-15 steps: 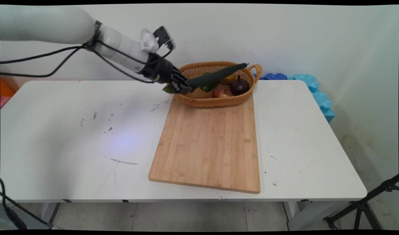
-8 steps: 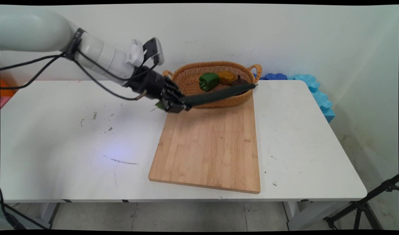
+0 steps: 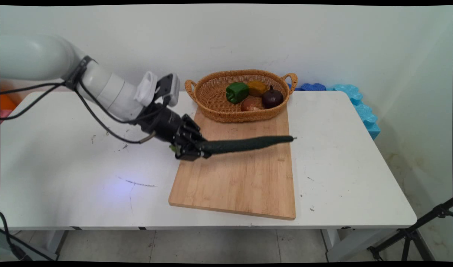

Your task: Place the picked object on the cutting board

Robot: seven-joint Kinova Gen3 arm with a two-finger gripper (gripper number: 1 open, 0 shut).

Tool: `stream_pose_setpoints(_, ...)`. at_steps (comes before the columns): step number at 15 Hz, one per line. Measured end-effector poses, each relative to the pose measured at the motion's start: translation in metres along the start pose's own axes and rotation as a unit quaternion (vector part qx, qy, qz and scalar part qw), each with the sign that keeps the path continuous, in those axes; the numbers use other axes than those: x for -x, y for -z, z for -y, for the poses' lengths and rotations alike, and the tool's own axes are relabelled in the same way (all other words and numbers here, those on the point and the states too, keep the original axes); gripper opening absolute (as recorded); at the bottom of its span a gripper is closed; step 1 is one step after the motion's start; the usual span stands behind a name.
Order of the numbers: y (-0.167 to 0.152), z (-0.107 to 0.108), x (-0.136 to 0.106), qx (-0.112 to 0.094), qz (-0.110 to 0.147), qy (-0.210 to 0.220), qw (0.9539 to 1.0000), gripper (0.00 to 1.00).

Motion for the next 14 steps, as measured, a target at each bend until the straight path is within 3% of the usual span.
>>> stream_pose_setpoints(5, -0.028, -0.006, 0.019, 0.029, 0.011, -0.018, 0.9994, 0.0)
stream_pose_setpoints(12, -0.068, -0.003, 0.038, 0.053, 0.023, -0.037, 0.9976, 0.0)
stream_pose_setpoints(13, -0.071, -0.002, 0.04, 0.056, 0.024, -0.039, 0.9974, 1.0)
stream_pose_setpoints(14, -0.073, -0.002, 0.042, 0.057, 0.025, -0.04, 0.9973, 1.0)
